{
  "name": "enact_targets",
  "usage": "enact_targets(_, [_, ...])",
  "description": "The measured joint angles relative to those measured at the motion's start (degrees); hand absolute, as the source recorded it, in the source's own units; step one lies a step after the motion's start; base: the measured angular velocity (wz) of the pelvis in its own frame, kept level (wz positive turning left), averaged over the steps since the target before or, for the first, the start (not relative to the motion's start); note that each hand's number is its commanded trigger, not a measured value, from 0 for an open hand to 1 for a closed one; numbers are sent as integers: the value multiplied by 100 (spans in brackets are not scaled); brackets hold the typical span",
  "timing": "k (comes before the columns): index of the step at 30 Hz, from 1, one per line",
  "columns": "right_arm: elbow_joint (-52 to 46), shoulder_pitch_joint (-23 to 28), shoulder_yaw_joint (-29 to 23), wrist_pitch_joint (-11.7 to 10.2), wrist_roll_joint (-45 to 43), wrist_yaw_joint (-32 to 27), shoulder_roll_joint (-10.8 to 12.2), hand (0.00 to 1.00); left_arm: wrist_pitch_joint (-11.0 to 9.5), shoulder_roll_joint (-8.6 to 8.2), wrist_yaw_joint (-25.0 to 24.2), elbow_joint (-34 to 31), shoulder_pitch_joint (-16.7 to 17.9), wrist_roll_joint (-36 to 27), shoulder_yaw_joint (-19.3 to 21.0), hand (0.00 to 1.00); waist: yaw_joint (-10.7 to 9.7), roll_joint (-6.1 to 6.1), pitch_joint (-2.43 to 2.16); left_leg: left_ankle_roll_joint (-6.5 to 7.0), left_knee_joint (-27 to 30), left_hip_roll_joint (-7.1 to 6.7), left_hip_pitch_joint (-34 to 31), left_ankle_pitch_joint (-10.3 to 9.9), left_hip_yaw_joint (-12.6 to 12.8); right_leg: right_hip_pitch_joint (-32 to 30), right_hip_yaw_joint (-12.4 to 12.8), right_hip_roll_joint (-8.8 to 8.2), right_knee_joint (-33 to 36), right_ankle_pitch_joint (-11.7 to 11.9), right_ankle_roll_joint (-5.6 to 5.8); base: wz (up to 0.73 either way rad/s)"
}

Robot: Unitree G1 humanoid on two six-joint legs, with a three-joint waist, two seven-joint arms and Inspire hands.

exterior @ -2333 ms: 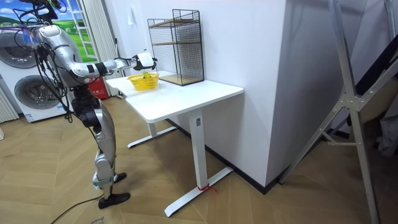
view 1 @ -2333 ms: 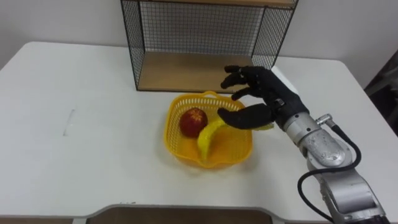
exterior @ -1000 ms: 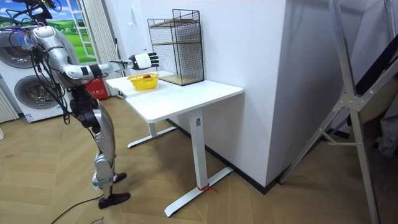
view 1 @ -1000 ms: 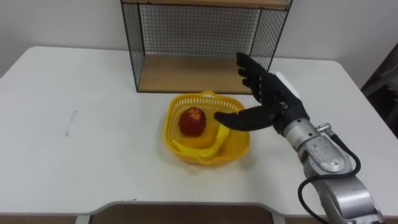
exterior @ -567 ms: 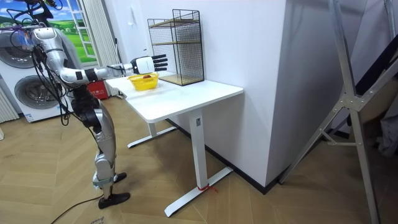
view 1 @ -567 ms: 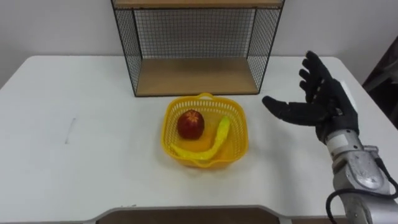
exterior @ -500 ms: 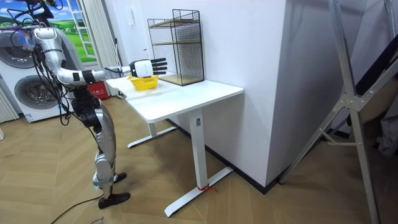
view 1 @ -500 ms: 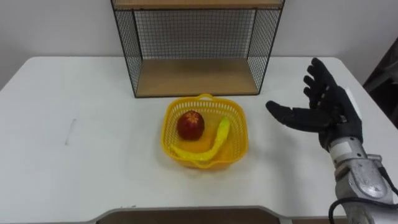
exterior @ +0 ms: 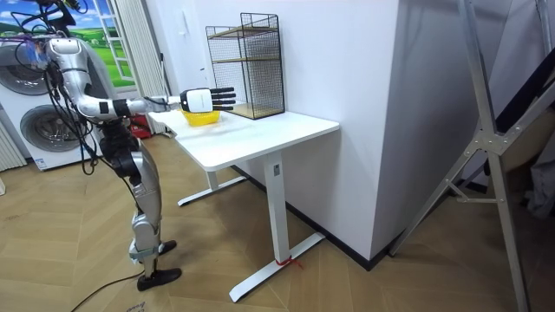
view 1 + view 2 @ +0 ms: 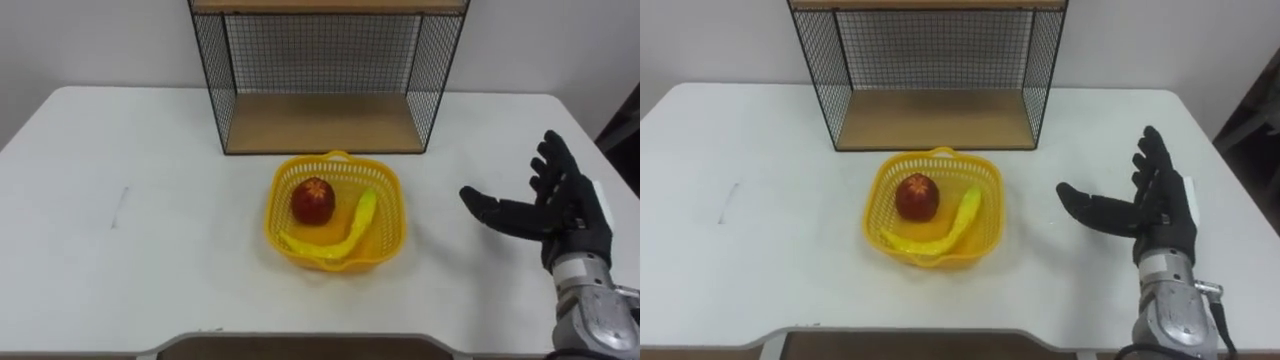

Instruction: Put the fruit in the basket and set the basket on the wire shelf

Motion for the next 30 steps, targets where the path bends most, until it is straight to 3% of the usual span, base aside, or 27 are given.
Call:
enact_targets(3, [2,52,-7,0,-16,-56,18,0,-7,-160,419,-447,-2,228,-35,0,3,-2,20,-2,-1,9,-15,-1,-7,-15,-7,8,-3,0,0,0])
enact_targets(5, [2,52,-6,0,-13,-32,41,0,-80,-164,563,-881,-2,231,-96,0,16,-28,24,-9,-2,11,-24,3,-28,-17,-17,12,-4,0,0,5])
enact_targets(9, [-3,68,25,-20,25,73,54,0,-422,-91,576,-1856,-30,568,-378,0,-1,-45,31,-9,7,-15,-63,4,-56,7,-52,-1,-56,0,0,2])
enact_targets(13, [-1,99,178,-30,-359,168,178,0,-485,-79,427,-2180,-152,856,-801,0,-31,-35,40,-8,58,-12,-73,4,-59,2,-50,6,-65,2,-2,0])
enact_targets(18, [46,98,265,-293,-516,413,398,0,-616,-88,-225,-2181,-263,1146,-1595,0,-50,28,100,-13,22,-23,-37,7,-53,-8,-47,19,-14,2,-1,0])
enact_targets(22, [114,89,263,-384,-501,588,397,0,-632,-84,-838,-2181,-279,1137,-1858,0,-146,-1,118,-14,13,-5,-38,7,-57,-15,-56,21,-9,1,-1,0])
enact_targets(30, [251,72,681,-559,-230,951,409,0,-705,-81,-2228,-2170,-416,218,-2616,0,-217,-106,122,-13,40,6,-95,7,-31,-70,-40,10,-3,1,-1,-2])
